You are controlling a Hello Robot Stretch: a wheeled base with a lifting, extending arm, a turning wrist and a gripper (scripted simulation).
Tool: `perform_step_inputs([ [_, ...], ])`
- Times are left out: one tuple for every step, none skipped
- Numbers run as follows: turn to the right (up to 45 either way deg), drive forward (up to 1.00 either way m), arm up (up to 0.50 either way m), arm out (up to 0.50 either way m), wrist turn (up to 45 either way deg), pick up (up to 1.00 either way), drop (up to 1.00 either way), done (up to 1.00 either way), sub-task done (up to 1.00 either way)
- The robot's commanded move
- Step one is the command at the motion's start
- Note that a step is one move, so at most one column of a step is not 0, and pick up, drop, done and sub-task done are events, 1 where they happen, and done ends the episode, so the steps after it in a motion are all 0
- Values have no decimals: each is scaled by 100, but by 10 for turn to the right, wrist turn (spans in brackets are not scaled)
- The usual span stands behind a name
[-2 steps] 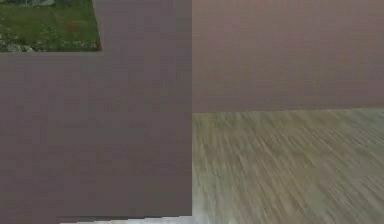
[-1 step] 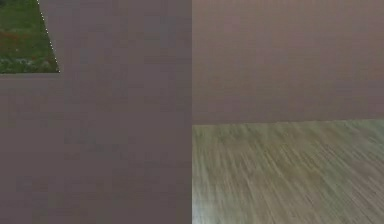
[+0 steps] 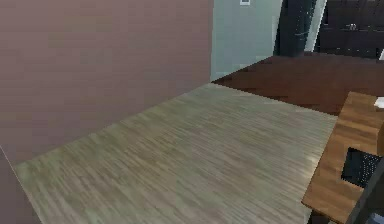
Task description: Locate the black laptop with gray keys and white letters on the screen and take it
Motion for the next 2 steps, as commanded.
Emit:
perform_step_inputs([
  [120, 0, 0, 0, 0, 0, 0, 0, 0],
  [0, 45, 0, 0, 0, 0, 0, 0, 0],
])
